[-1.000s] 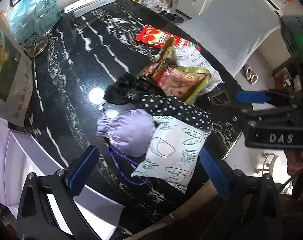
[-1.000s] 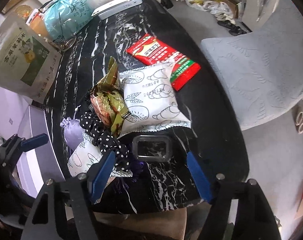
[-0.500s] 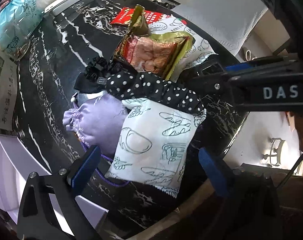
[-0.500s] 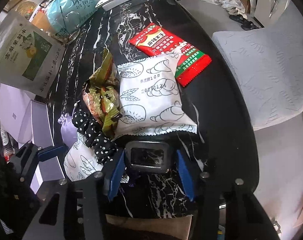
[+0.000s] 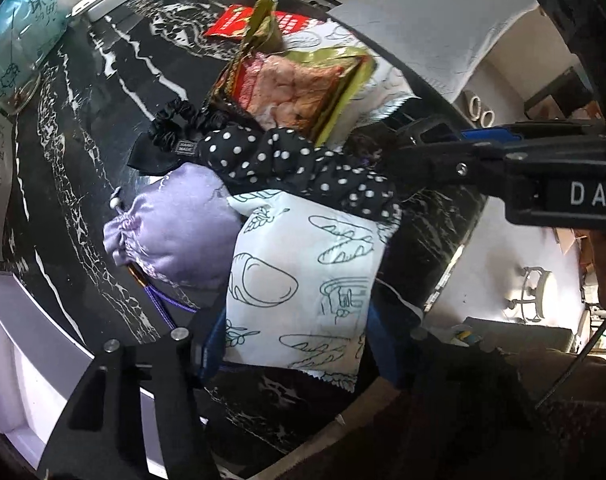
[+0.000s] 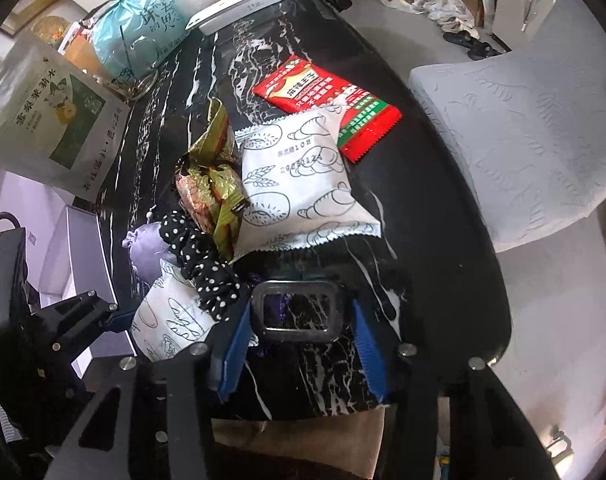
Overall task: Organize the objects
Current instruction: 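Grasp the white printed snack pouch with the left gripper and lift it, then carry the white pouch with the left gripper into the lilac gift box, then open the left gripper to release the pouch in the box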
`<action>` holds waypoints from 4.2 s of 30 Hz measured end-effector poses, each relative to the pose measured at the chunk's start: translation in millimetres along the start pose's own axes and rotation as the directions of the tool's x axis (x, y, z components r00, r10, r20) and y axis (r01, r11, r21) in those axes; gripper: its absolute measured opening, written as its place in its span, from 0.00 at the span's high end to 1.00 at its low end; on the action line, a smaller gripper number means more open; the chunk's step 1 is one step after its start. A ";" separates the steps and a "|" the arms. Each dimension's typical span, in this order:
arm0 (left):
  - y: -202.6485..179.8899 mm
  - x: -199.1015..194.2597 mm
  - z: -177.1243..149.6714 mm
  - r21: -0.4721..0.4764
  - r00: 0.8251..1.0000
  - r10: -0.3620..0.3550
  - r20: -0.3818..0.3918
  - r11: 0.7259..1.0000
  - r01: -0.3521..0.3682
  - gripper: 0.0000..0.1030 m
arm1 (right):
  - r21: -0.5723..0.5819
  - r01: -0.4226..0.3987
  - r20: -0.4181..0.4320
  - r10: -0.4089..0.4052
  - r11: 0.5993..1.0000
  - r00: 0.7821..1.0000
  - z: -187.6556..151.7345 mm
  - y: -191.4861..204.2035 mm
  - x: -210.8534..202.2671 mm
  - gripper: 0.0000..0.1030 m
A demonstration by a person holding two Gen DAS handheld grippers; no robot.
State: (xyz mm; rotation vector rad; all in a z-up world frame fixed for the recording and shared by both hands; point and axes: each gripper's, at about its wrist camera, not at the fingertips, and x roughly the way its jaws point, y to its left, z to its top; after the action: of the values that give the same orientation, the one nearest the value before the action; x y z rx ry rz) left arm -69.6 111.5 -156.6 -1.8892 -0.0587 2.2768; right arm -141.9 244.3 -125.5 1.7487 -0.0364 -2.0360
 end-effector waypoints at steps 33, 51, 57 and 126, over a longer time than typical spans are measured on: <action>38.5 -132.9 -46.6 -0.022 0.978 0.052 0.200 0.999 -0.048 0.48 | -0.054 -0.003 0.143 0.010 0.999 0.990 -35.2 92.7 -74.8 0.53; 130.9 -167.9 -135.5 -0.193 0.967 0.150 0.208 0.975 -0.110 0.48 | -0.243 -0.082 0.071 0.102 0.966 0.992 -54.2 203.5 -43.0 0.54; 163.5 -174.4 -157.5 -0.259 0.964 0.180 0.197 0.958 -0.126 0.48 | -0.313 -0.105 0.034 0.121 0.944 0.992 -51.9 240.1 -27.7 0.54; 178.4 -169.5 -121.2 -0.352 0.951 0.274 0.142 0.912 -0.210 0.38 | -0.494 -0.036 -0.002 0.040 0.868 0.999 -24.1 246.7 -22.6 0.38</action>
State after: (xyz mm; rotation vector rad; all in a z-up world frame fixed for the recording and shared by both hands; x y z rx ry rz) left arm 58.2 -102.2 -41.2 -1.9161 -0.2661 2.7642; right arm -38.6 37.5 -33.3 1.3995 0.4125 -1.8134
